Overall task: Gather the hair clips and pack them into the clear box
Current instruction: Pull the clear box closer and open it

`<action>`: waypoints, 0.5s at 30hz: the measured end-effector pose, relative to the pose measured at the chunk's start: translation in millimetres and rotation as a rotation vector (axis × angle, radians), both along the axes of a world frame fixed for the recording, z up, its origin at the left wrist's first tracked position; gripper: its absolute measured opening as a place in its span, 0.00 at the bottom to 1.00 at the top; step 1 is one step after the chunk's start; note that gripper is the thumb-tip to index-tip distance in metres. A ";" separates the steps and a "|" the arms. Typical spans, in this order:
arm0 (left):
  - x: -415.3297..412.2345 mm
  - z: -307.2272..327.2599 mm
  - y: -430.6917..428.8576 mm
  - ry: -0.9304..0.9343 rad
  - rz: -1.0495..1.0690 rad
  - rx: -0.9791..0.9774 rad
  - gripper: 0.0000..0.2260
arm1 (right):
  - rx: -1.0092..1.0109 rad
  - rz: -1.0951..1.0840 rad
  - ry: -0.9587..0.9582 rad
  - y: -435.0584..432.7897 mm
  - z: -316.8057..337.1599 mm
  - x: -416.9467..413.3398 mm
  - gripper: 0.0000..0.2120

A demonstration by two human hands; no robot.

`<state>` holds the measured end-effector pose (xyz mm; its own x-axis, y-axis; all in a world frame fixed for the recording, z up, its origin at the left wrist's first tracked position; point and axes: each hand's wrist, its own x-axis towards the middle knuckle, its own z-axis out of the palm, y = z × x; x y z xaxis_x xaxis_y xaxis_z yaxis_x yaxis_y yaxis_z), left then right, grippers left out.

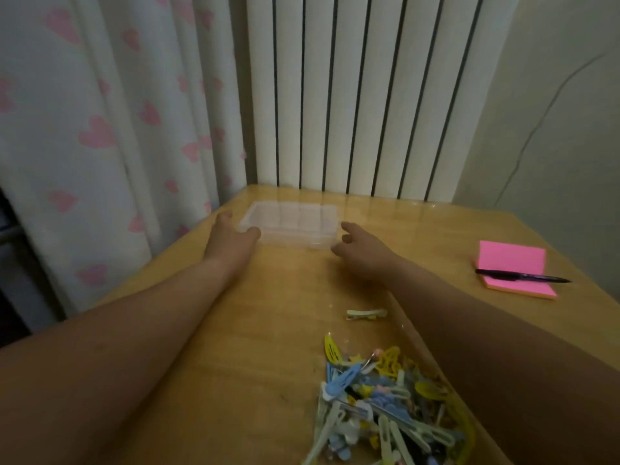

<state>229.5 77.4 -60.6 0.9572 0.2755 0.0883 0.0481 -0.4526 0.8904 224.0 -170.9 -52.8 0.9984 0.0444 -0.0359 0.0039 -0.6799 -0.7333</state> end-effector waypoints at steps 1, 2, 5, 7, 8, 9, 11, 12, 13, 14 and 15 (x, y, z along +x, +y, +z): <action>3.3 0.9 -0.3 0.027 -0.040 0.005 0.34 | -0.004 0.023 0.015 0.5 -0.5 6.0 0.34; 4.4 1.8 -3.3 0.038 -0.073 0.026 0.33 | -0.007 0.035 0.021 -1.4 -1.4 10.3 0.34; -4.0 2.6 -22.0 0.015 -0.150 0.075 0.30 | -0.014 -0.015 -0.013 -23.4 0.3 -0.2 0.33; -18.3 1.5 -39.2 -0.002 -0.231 0.103 0.28 | -0.045 -0.084 -0.059 -48.8 4.5 -26.2 0.30; -27.3 -0.2 -48.4 -0.012 -0.276 0.123 0.27 | -0.058 -0.114 -0.078 -61.7 7.0 -44.5 0.29; -37.1 -2.9 -57.2 -0.024 -0.318 0.146 0.27 | -0.060 -0.142 -0.083 -73.9 8.0 -66.1 0.28; -60.3 -7.5 -72.8 -0.051 -0.385 0.198 0.26 | -0.053 -0.185 -0.110 -92.0 5.2 -110.4 0.27; -72.3 -8.9 -78.2 -0.065 -0.411 0.224 0.26 | -0.051 -0.201 -0.130 -98.4 2.1 -130.3 0.27; -84.4 -9.6 -81.7 -0.074 -0.433 0.241 0.26 | -0.055 -0.217 -0.142 -102.8 -1.2 -148.5 0.27; -96.6 -10.0 -83.1 -0.077 -0.454 0.247 0.25 | -0.062 -0.234 -0.147 -105.1 -4.0 -165.1 0.28; -108.3 -9.7 -83.4 -0.075 -0.476 0.239 0.24 | -0.074 -0.252 -0.149 -106.5 -6.2 -179.9 0.29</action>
<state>121.3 -5.9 -70.2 0.9599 -0.2238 0.1687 -0.2720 -0.5996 0.7526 44.1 -277.4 -59.0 0.9722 -0.2025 0.1179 -0.0679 -0.7249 -0.6855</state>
